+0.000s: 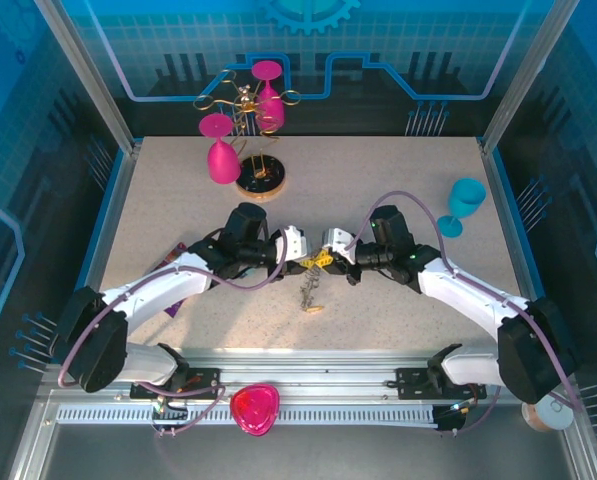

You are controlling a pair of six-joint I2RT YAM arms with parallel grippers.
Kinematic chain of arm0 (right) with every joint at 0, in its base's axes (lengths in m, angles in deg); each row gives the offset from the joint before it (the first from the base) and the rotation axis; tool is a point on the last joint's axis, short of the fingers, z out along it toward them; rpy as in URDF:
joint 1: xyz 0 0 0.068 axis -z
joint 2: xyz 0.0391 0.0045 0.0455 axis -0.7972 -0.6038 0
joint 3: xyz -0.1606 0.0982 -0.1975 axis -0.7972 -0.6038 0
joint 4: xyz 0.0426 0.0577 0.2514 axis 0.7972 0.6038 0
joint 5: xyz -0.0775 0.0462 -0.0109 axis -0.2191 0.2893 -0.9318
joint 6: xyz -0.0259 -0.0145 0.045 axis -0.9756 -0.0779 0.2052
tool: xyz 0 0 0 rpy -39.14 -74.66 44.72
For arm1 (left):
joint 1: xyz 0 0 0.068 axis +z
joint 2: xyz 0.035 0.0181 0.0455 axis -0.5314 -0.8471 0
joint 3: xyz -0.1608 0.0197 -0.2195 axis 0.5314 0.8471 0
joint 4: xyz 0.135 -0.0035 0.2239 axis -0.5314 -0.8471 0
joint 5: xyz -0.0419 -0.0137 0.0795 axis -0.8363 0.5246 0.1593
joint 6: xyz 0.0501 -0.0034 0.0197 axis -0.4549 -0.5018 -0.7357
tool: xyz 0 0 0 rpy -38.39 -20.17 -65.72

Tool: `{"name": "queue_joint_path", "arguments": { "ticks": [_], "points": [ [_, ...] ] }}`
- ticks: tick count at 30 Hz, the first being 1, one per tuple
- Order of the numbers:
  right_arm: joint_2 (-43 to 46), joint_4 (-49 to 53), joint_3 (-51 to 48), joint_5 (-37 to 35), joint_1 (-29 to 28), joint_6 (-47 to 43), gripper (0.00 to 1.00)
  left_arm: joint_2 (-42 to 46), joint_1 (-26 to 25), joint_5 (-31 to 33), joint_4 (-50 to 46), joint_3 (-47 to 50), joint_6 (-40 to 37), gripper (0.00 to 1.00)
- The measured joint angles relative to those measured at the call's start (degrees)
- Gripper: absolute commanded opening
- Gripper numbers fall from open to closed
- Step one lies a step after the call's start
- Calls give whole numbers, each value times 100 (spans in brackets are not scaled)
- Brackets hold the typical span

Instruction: Put the keys on the keyring

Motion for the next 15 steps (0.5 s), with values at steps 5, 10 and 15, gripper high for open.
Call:
{"name": "queue_joint_path", "arguments": {
  "ticks": [5, 10, 15],
  "points": [
    [0, -304, -90, 39, -2, 175, 0, 531, 72, 111, 212, 330, 317, 33],
    [-4, -501, -197, 85, -2, 262, 0, 723, 262, 229, 420, 713, 728, 35],
    [-11, -601, -205, 116, -2, 289, 0, 667, 439, 179, 424, 715, 968, 34]
  ]
}}
